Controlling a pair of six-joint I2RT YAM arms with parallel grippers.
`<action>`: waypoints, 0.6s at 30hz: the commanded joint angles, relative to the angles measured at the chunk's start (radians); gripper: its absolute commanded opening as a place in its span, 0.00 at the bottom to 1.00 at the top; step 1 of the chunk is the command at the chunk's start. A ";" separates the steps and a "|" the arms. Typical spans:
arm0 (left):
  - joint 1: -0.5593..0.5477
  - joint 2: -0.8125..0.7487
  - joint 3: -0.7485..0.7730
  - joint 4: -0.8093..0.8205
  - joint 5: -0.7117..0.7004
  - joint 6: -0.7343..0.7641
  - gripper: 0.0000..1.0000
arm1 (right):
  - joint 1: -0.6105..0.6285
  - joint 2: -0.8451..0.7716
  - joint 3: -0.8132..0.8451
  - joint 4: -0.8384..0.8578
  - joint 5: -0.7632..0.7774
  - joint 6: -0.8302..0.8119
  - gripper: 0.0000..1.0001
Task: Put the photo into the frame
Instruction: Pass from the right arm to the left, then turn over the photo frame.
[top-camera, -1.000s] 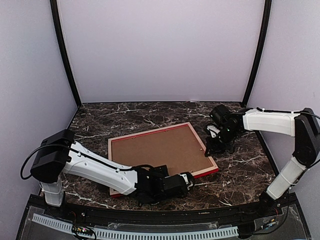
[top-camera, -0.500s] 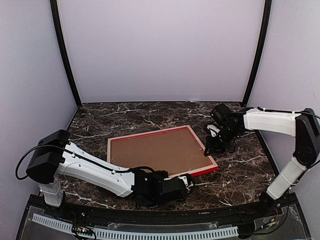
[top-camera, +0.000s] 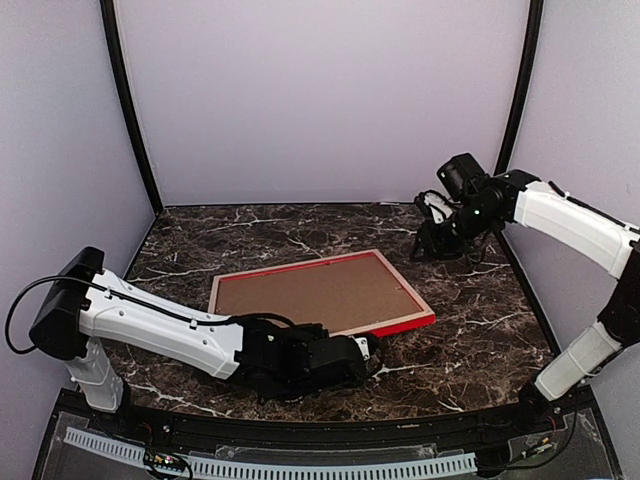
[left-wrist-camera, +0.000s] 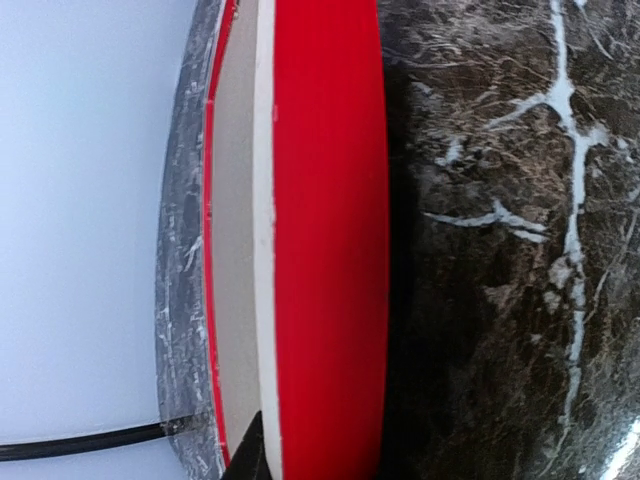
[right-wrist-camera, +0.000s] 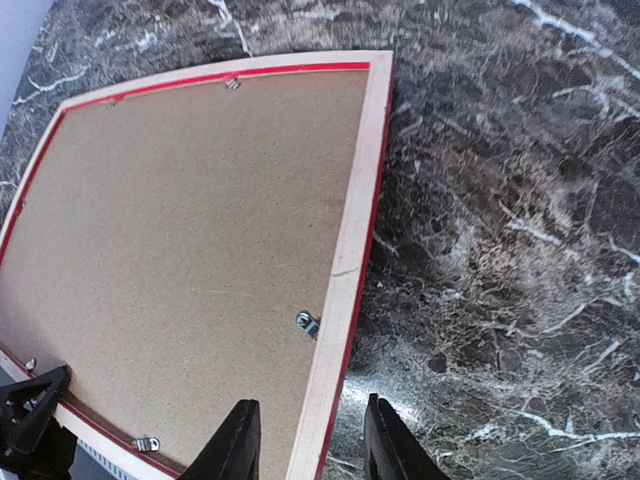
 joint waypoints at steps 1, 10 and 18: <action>0.002 -0.126 0.073 0.001 -0.034 0.023 0.16 | -0.020 -0.033 0.125 -0.097 0.051 -0.033 0.36; 0.079 -0.205 0.237 -0.056 0.059 0.116 0.05 | -0.040 -0.032 0.274 -0.121 0.062 -0.047 0.38; 0.205 -0.253 0.411 -0.139 0.247 0.134 0.00 | -0.051 -0.053 0.341 -0.115 0.069 -0.053 0.43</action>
